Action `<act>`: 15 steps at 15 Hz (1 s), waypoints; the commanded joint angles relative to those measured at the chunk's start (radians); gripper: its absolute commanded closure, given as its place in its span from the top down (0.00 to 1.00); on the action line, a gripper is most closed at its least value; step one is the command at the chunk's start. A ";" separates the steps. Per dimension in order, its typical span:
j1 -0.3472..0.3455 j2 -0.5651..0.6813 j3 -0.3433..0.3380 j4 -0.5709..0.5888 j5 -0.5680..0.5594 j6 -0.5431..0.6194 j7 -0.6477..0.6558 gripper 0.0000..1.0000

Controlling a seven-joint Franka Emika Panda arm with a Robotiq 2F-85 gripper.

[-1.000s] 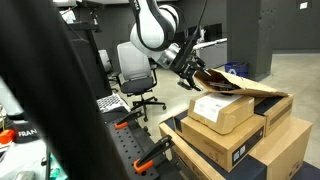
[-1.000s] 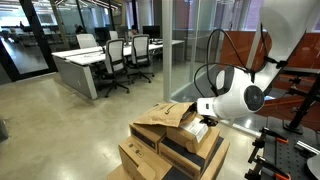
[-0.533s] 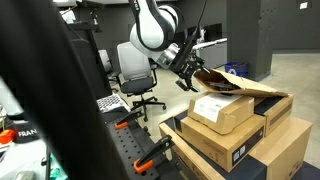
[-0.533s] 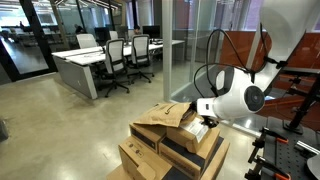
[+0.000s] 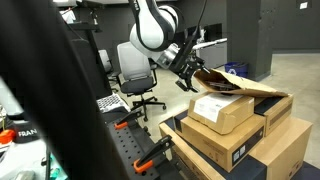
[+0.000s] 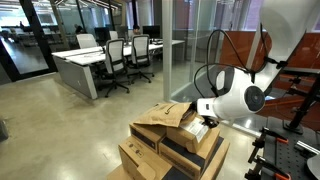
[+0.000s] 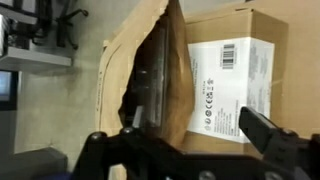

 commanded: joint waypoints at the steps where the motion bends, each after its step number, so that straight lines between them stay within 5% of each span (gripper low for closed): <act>1: -0.014 0.005 0.007 0.003 -0.007 0.002 0.018 1.00; 15: -0.021 0.007 0.008 0.017 -0.032 -0.003 0.036 1.00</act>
